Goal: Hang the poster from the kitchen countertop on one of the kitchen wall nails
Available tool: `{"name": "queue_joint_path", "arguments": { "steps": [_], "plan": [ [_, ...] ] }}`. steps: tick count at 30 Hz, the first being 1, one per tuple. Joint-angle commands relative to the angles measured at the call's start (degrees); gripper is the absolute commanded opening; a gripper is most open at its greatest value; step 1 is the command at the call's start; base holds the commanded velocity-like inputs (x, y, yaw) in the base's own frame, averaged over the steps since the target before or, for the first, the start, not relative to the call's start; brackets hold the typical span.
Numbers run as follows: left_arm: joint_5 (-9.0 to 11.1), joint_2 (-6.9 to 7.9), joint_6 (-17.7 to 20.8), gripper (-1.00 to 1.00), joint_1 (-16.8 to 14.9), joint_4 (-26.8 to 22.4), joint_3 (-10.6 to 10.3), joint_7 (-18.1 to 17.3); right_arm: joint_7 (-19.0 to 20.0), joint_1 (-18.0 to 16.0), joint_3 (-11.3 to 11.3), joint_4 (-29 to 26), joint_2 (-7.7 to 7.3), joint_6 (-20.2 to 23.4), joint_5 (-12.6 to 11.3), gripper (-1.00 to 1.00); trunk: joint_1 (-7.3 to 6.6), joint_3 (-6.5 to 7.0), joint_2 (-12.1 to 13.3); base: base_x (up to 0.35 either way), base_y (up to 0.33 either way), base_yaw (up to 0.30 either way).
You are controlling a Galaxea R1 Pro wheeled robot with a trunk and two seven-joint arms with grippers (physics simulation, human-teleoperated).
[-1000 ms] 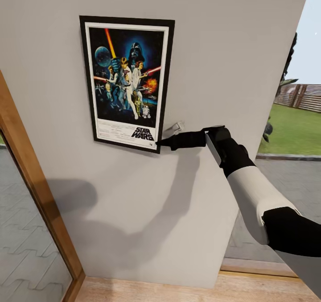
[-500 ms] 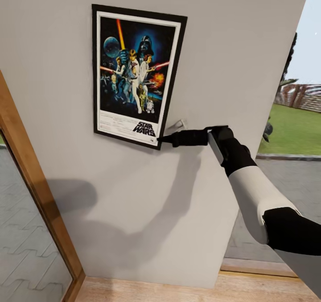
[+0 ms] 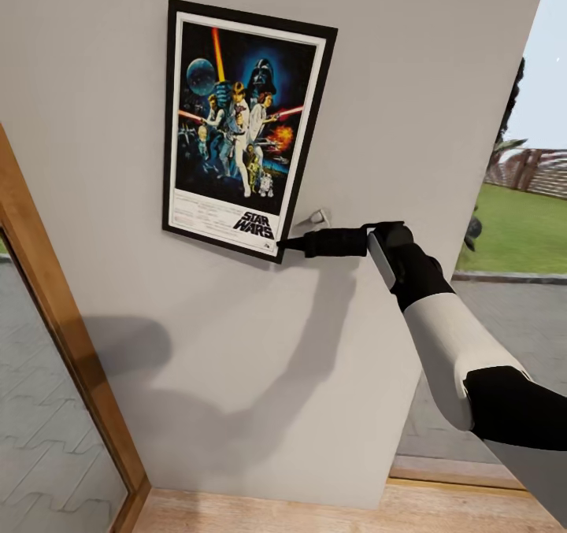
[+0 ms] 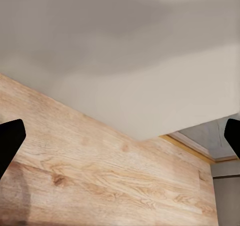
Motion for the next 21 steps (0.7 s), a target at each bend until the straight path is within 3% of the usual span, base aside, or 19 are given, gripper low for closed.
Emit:
{"name": "queue_joint_path", "arguments": {
  "steps": [1, 21],
  "plan": [
    [-0.43, 0.03, -0.28, 1.0, -0.03, 0.05, 0.45, -0.15, -0.34, -0.04, -0.1, 0.11, -0.06, -0.21, 1.36, -1.0, 0.03, -0.06, -0.05, 0.0, 0.0, 0.0],
    [-0.43, 0.01, -0.28, 1.0, -0.03, 0.05, 0.45, -0.15, -0.34, -0.03, -0.1, 0.03, -0.06, -0.17, 1.42, -1.0, 0.03, -0.06, -0.05, 0.0, 0.0, 0.0]
  ]
}}
